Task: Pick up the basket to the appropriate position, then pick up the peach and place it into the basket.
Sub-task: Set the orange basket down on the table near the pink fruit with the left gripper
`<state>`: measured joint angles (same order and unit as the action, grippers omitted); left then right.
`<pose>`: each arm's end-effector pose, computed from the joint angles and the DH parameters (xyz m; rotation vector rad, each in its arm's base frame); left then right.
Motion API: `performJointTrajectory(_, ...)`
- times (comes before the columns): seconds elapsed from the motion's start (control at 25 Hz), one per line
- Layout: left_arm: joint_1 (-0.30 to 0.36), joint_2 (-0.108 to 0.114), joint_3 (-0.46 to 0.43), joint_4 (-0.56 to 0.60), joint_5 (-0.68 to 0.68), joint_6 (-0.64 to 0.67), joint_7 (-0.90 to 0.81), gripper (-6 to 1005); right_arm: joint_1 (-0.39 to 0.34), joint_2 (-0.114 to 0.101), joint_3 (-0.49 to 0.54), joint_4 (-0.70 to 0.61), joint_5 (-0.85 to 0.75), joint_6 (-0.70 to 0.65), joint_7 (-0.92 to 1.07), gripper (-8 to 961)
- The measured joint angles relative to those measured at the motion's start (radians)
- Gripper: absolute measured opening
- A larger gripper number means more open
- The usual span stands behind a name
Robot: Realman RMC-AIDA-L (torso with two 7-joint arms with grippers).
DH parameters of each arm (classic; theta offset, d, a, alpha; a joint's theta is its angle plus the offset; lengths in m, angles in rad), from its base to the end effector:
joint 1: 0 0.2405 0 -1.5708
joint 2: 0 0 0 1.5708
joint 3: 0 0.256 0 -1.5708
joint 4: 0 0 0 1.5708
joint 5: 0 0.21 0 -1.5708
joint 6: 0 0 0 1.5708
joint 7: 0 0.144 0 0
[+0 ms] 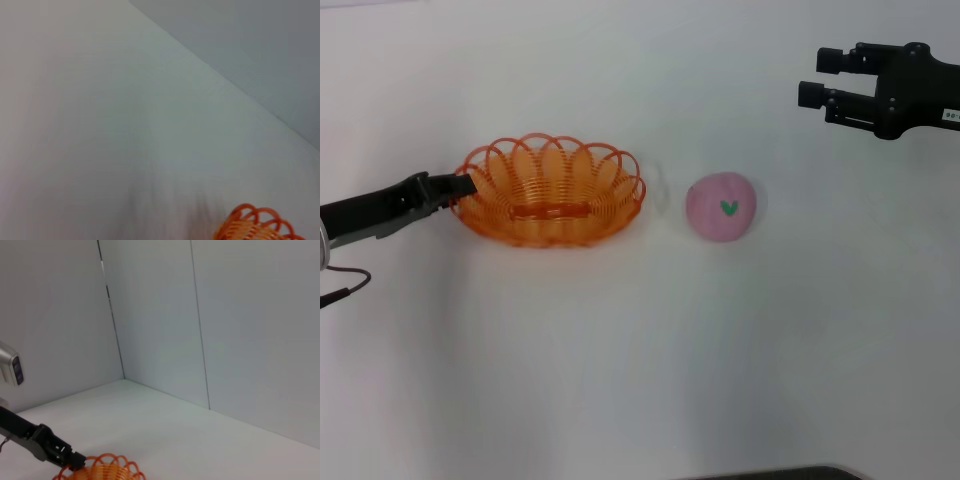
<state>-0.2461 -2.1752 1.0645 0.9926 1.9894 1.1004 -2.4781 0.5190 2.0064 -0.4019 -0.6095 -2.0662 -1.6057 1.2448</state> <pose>-0.2998 0.3161 -0.0191 -1.9616 -1.8098 -0.5978 0.2975 0.3317 0.0512 -2.5217 0.5588 0.7325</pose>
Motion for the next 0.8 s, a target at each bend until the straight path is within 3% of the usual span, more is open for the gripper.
performJointTrajectory(0.08,-0.001,0.000,-0.002,0.001,0.008,0.010,-0.004,176,0.002,0.000,0.000,0.002,0.000,0.003,-0.001,569)
performJointTrajectory(0.52,0.007,0.003,-0.067,0.025,0.029,0.160,-0.007,628,0.010,0.000,-0.005,0.027,0.000,0.029,-0.014,569)
performJointTrajectory(0.8,0.003,0.006,-0.087,0.028,0.035,0.208,-0.007,627,0.012,0.000,-0.002,0.027,0.000,0.032,-0.015,569)
